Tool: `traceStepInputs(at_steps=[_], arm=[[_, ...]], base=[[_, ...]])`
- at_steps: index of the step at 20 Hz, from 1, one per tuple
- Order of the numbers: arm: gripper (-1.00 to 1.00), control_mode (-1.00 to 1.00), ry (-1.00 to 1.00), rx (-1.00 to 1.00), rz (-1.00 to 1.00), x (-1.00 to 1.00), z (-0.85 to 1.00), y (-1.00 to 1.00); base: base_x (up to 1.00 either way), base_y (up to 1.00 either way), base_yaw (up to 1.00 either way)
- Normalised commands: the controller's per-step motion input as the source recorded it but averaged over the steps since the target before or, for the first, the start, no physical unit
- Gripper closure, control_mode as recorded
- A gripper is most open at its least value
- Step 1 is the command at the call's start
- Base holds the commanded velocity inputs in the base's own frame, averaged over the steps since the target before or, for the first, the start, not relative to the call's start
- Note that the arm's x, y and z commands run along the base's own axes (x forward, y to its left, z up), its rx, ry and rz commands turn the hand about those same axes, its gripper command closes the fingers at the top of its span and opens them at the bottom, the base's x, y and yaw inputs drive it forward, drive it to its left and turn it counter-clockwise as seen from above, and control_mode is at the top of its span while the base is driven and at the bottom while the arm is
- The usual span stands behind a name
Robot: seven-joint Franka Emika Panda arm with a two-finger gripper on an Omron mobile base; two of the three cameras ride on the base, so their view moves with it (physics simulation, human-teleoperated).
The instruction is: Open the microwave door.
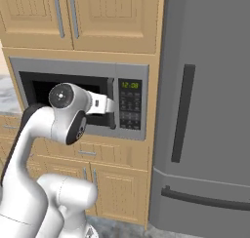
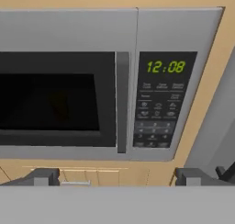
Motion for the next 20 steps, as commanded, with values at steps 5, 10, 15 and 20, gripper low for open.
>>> traceStepInputs(at_steps=[5, 10, 15, 20], arm=[[-1.0, -1.0, -0.01, 0.0, 0.0, 0.42, -0.23, 0.0], [-1.0, -1.0, 0.0, 0.0, 0.0, 0.57, -0.14, 0.0], [-1.0, -1.0, 0.0, 0.0, 0.0, 0.45, -0.07, 0.0], [-1.0, -1.0, 0.0, 0.0, 0.0, 0.38, -0.15, 0.0]], base=[[0.0, 0.0, 0.0], [0.0, 0.0, 0.0], [0.0, 0.0, 0.0], [0.0, 0.0, 0.0]])
